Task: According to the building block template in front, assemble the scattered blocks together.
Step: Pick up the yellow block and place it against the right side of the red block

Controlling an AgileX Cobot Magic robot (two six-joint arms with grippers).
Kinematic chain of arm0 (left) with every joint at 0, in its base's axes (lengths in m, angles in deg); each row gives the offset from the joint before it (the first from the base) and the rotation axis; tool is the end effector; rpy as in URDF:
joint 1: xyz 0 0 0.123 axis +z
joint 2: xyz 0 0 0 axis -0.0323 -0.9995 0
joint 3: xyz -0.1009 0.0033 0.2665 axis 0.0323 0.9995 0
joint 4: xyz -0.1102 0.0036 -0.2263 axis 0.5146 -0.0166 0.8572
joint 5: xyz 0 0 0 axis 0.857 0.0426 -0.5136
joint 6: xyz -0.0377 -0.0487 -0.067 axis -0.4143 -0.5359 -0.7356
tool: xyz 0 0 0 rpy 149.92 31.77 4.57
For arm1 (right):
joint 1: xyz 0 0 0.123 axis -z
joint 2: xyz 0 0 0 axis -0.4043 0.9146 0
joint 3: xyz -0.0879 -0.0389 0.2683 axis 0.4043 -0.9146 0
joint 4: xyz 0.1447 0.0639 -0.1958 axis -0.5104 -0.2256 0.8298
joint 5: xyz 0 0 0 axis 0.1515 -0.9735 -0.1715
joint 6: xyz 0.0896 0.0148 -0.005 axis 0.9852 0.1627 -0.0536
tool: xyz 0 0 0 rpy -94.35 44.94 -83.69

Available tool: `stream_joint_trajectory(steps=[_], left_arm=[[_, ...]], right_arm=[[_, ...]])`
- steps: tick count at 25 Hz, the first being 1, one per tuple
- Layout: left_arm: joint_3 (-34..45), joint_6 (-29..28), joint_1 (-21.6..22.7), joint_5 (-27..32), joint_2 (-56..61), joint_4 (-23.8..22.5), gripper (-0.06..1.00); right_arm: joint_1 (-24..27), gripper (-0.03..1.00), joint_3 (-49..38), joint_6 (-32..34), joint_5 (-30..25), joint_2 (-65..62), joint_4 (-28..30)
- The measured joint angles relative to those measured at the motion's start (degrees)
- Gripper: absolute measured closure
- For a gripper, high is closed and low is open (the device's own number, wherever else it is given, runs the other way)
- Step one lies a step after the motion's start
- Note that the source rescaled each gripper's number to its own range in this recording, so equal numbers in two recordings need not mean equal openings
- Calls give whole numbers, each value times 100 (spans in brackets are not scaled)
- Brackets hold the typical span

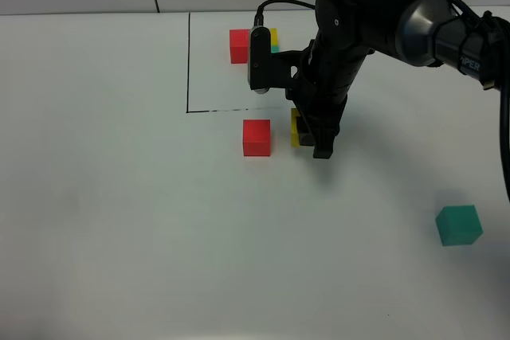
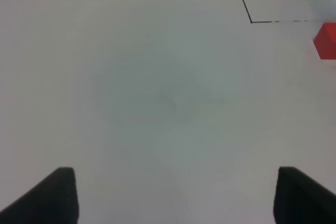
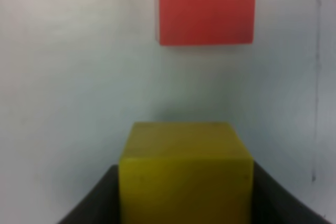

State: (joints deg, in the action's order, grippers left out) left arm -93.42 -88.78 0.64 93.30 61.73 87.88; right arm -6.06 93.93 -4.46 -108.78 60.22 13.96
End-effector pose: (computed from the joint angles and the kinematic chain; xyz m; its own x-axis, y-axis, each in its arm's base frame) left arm -0.0055 -0.0024 0.2797 -0.4353 -0.0160 -0.9002 0.0362 0.9987 -0.0353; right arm 0.3841 0.2267 0.1761 -0.0322 -0.9850 -0.1697 -0.9850 0.0601 -0.1615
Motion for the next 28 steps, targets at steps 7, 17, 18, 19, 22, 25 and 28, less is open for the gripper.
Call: stream_joint_trajectory(steps=[7, 17, 18, 19, 22, 25, 28], left_arm=[[0, 0, 0, 0, 0, 0, 1], [0, 0, 0, 0, 0, 0, 1], [0, 0, 0, 0, 0, 0, 1], [0, 0, 0, 0, 0, 0, 1], [0, 0, 0, 0, 0, 0, 1], [0, 0, 0, 0, 0, 0, 1], [0, 0, 0, 0, 0, 0, 1]], right_arm=[[0, 97, 20, -29, 190, 369, -7], [0, 97, 808, 257, -186, 947, -1], [0, 97, 867, 276, -219, 1003, -1], [0, 97, 914, 282, -252, 1045, -17], [0, 97, 970, 288, -270, 1090, -82], [0, 97, 976, 288, -270, 1097, -89], [0, 97, 976, 288, -253, 1097, -127]])
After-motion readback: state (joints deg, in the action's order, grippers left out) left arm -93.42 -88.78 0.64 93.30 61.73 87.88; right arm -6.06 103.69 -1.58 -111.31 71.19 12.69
